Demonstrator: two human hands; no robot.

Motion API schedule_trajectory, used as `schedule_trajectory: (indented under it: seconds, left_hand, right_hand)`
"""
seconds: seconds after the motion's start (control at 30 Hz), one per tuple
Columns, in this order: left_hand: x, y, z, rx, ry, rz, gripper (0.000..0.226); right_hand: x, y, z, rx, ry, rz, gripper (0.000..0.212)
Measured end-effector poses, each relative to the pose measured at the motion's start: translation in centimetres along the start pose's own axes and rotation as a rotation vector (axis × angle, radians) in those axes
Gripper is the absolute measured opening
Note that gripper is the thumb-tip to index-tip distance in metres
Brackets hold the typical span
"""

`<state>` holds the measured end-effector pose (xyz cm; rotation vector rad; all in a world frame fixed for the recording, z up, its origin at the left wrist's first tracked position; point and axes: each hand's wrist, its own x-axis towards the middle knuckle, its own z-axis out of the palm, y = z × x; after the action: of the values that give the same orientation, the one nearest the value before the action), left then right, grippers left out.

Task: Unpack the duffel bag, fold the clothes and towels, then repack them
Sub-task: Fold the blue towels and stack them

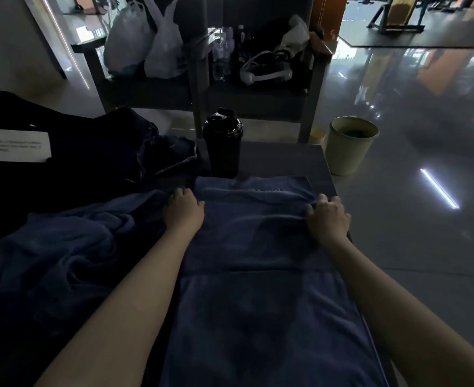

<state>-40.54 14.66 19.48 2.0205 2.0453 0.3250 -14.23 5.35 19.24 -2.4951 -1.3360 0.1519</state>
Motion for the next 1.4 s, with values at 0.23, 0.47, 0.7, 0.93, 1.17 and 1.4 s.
schedule_trajectory:
  seconds: [0.23,0.47,0.7,0.93,1.17,1.4]
  left_hand:
    - [2.2,0.6,0.5,-0.147,-0.004,-0.006,0.018]
    - [0.9,1.1,-1.6,-0.475,0.020,0.014,0.013]
    - [-5.8,0.6,-5.6,-0.778,0.074,0.073,0.017]
    - [-14.0,-2.8,-4.8,-0.763,-0.011,0.090,0.044]
    - [-15.5,-3.3,-3.6,-0.630,-0.290,-0.117,0.071]
    - [-13.5,-3.2,-4.4,-0.552,-0.231,-0.091,0.056]
  right_hand:
    - [2.9,-0.6,0.6,0.126,0.006,0.018,0.027]
    - [1.1,-0.3,-0.9,0.457,0.035,0.017,0.019]
    - [-4.9,1.8,-4.3,0.875,0.028,0.100,0.012]
    - [-13.5,5.5,-5.7,0.778,0.011,-0.027,0.007]
    - [-15.0,5.7,-5.2,0.436,-0.243,0.102,0.034]
    - [-14.7,5.3,-6.0,0.618,-0.152,-0.025,0.011]
